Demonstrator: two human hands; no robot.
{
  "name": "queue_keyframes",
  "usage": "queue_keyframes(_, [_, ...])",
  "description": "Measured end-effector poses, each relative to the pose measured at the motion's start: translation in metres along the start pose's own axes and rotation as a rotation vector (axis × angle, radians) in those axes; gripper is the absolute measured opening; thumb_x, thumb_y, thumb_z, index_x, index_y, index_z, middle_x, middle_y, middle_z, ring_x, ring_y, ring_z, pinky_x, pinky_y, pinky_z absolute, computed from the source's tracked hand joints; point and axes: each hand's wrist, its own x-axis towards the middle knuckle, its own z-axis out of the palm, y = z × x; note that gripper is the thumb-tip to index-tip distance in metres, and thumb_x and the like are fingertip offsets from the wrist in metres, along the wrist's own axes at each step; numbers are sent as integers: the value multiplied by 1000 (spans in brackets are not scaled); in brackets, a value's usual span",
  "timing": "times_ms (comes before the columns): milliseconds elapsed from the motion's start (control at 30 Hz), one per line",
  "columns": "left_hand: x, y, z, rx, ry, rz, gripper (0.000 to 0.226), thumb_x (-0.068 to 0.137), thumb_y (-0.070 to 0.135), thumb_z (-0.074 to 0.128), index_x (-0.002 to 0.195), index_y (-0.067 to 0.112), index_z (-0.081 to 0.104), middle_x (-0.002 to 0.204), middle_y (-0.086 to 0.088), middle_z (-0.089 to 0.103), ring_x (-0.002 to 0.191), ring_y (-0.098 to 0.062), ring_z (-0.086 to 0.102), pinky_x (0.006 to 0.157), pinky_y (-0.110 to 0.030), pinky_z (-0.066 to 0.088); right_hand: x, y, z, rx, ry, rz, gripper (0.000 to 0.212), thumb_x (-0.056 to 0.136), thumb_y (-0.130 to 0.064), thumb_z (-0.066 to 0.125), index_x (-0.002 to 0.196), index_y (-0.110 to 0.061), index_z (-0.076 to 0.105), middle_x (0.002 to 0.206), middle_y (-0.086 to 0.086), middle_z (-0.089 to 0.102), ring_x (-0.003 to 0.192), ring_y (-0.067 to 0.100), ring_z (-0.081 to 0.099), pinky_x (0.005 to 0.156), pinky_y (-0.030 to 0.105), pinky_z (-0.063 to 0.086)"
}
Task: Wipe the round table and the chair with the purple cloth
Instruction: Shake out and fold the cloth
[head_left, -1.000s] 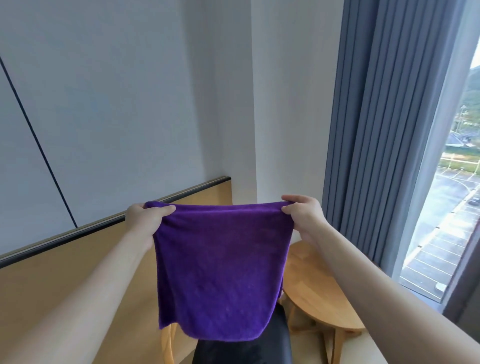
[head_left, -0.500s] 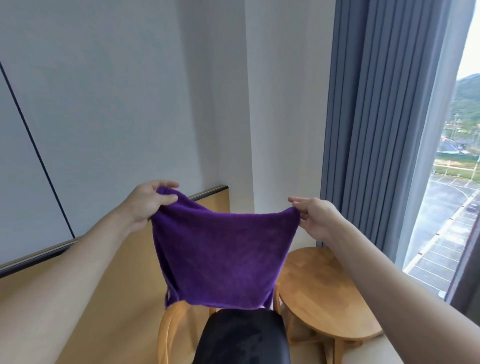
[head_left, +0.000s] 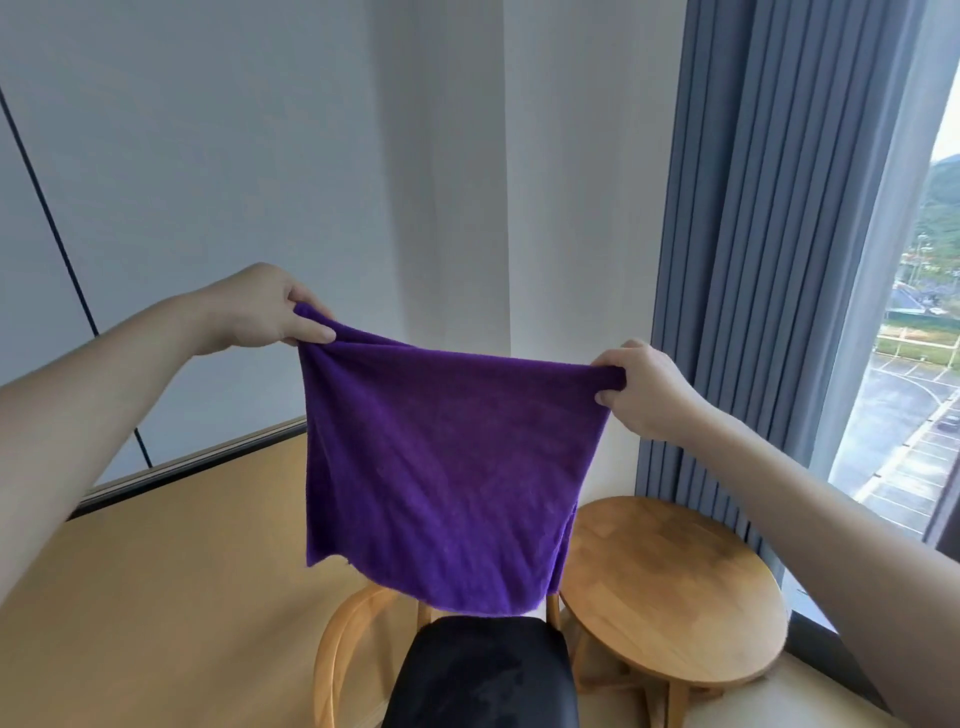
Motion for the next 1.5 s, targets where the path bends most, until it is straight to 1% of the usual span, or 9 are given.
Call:
queue_keyframes(200, [5,-7,2,233,80,-4,27,95,36,73,80,12,72,81,-4,71,78,-22,63,69,-32,48,23,3,-37,8,66,-5,12,93,-15,71,104,-13,76,109,1,62,101,22,58,92,35,44])
queue_keyframes(400, [10,5,20,-534,182,-36,29,105,32,55,92,13,73,75,-2,68,64,-14,63,57,-28,53,33,16,-79,954,-54,202,17,98,-11,63,107,-3,75,99,10,78,84,22,74,73,33,61])
queue_keyframes(567, [19,32,43,-722,7,-206,21,100,23,61,79,21,62,60,3,58,46,-9,55,43,-19,48,30,8,-75,1137,87,422,7,92,0,60,90,-5,64,66,4,57,44,12,53,38,22,40])
queue_keyframes(700, [18,64,75,-847,-168,-134,20,101,25,64,86,12,67,73,-4,71,61,-14,70,58,-27,61,11,-31,-66,1253,71,427,9,93,5,62,93,-4,63,70,6,58,47,13,58,41,21,46])
queue_keyframes(967, [-5,129,114,-768,-372,274,49,82,49,80,111,9,78,109,-13,78,98,-29,77,81,-37,64,-30,-110,-71,1134,-158,141,39,89,23,44,122,11,60,104,32,71,95,44,72,83,43,63])
queue_keyframes(1067, [-4,134,115,-732,-334,365,38,82,19,85,117,7,75,110,-13,78,102,-28,76,91,-44,62,-38,-108,-81,968,-135,59,54,85,24,51,135,3,53,110,24,70,105,38,70,92,45,59])
queue_keyframes(1200, [-1,140,126,-710,-272,399,20,94,-4,66,112,0,73,103,-15,78,92,-24,76,87,-42,63,-47,-89,-79,223,136,-82,36,87,-2,65,118,-21,62,96,4,62,85,22,66,76,37,58])
queue_keyframes(1367, [6,136,141,-731,-309,430,16,96,-2,63,105,4,75,98,-9,78,86,-17,73,76,-30,63,-70,-31,-58,134,-42,61,21,86,-31,79,103,-31,66,123,-9,48,114,5,52,98,29,45])
queue_keyframes(1500, [12,134,161,-617,-273,452,20,88,3,63,83,17,76,81,2,76,73,-9,69,69,-24,58,-104,6,-54,139,-155,217,12,95,-22,70,107,-21,72,114,-6,69,106,10,64,97,36,51])
